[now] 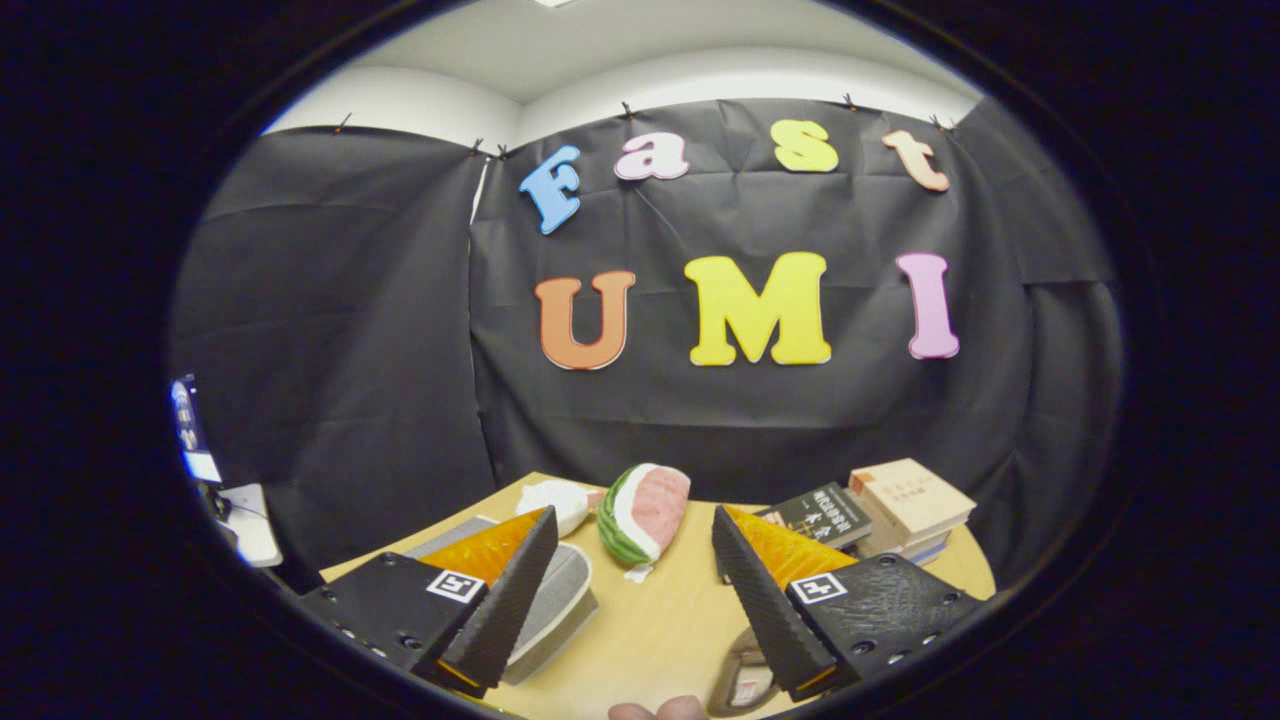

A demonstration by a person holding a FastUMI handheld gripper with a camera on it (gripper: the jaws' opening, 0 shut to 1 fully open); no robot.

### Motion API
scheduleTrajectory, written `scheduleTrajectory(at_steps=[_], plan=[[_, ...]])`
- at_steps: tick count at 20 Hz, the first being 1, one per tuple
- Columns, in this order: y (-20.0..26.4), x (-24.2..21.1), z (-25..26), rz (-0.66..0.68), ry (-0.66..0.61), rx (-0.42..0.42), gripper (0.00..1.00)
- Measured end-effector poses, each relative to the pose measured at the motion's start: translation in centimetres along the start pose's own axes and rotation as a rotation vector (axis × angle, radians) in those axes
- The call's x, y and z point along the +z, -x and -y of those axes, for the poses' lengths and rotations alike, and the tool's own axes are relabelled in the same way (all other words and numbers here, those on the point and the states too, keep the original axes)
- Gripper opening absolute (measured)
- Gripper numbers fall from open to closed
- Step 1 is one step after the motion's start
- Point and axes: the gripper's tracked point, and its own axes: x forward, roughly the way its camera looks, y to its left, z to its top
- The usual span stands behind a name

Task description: Open the storage box then place both shoes into the box .Put the left shoe in first, then the right shoe, with the right side of both shoes facing outward in a uniform manner.

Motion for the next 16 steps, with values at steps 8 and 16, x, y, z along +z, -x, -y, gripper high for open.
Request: scheduleTrajectory(at_steps=[8,16], plan=[[-3.5,-8.6,-4.8,-0.128,-0.119,0.118,0.95],[-6.8,-15.8,-9.3,-0.241,-0.268,0.139,0.96]])
